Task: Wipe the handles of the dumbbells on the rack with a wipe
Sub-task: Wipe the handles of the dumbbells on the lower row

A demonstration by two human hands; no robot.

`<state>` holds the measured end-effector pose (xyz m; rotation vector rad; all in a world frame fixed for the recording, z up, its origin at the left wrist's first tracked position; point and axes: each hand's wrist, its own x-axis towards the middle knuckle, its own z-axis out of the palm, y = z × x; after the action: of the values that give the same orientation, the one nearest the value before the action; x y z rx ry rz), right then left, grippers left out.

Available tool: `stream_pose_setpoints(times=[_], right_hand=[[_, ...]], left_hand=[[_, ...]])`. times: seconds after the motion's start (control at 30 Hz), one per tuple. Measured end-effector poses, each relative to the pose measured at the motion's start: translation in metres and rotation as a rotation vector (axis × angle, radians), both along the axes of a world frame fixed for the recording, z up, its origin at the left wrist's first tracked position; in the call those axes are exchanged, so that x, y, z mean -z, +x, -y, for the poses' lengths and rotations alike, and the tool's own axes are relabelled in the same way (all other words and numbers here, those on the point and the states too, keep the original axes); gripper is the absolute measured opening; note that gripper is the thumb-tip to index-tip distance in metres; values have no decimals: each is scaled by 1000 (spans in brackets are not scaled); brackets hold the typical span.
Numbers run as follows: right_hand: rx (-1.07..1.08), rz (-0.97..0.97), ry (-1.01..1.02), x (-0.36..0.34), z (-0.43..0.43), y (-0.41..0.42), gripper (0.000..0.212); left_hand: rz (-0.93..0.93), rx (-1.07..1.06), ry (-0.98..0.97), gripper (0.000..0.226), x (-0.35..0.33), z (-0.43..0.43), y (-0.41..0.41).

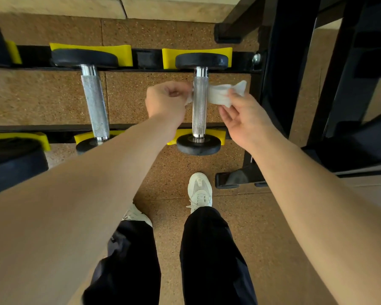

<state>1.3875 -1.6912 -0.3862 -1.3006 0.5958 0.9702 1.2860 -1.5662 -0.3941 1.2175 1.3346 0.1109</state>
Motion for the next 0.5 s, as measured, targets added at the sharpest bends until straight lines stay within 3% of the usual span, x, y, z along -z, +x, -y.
stream_pose_setpoints(times=[0.1,0.33,0.5], right_hand=[[-224,79,-132,1,-13,-10,22],[-164,119,-216,1,13,3,18],[-427,299,-313,4,9,-14,2]], left_hand=[[-13,48,66,29,-5,-4,-27],[-45,283,106,26,-4,6,-19],[-151,600,122,22,-12,-11,-41]])
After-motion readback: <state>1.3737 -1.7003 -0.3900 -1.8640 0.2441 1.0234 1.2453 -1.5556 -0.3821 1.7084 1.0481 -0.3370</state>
